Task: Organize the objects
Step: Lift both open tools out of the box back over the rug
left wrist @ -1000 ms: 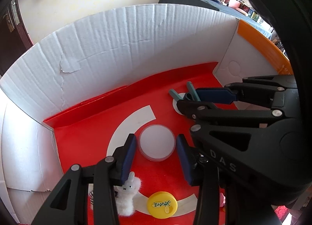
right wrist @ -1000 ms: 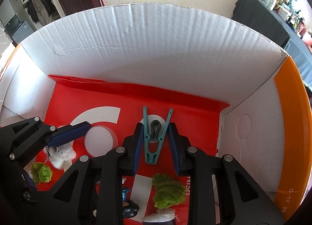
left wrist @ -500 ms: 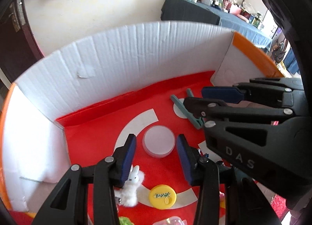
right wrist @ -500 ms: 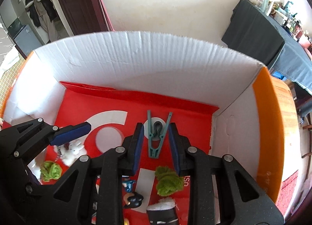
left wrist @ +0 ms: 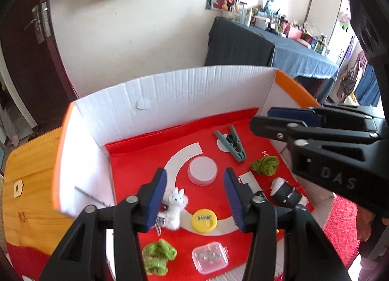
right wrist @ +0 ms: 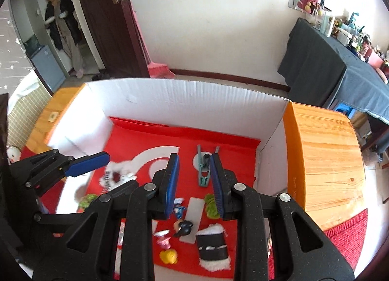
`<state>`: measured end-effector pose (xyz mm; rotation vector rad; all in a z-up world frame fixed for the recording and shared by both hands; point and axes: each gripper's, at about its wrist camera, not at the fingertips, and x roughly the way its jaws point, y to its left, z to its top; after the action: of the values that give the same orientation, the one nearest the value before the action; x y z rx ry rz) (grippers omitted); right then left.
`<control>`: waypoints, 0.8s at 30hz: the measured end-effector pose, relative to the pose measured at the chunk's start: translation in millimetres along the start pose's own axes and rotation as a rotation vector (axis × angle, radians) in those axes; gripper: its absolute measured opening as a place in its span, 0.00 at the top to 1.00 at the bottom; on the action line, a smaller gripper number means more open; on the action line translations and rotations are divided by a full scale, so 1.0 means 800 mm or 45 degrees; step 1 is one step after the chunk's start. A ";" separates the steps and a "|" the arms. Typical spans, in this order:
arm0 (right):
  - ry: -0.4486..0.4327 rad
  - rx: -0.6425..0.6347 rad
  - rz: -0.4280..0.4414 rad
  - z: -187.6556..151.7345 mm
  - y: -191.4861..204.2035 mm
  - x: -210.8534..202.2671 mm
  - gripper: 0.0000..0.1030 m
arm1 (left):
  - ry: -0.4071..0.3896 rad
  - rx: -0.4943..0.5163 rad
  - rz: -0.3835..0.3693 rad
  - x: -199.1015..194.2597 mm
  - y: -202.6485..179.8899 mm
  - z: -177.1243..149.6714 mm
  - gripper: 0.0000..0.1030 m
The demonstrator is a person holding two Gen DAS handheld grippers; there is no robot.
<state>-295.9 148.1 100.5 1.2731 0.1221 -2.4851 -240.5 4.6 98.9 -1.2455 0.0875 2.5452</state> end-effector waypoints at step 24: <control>-0.290 -0.037 0.029 -0.106 0.018 -0.086 0.49 | -0.293 -0.055 0.102 -0.065 -0.022 -0.070 0.28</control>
<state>-188.8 172.5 106.7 0.9663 0.0865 -2.5774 -162.5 -2.1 105.9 -0.9735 0.0324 2.7536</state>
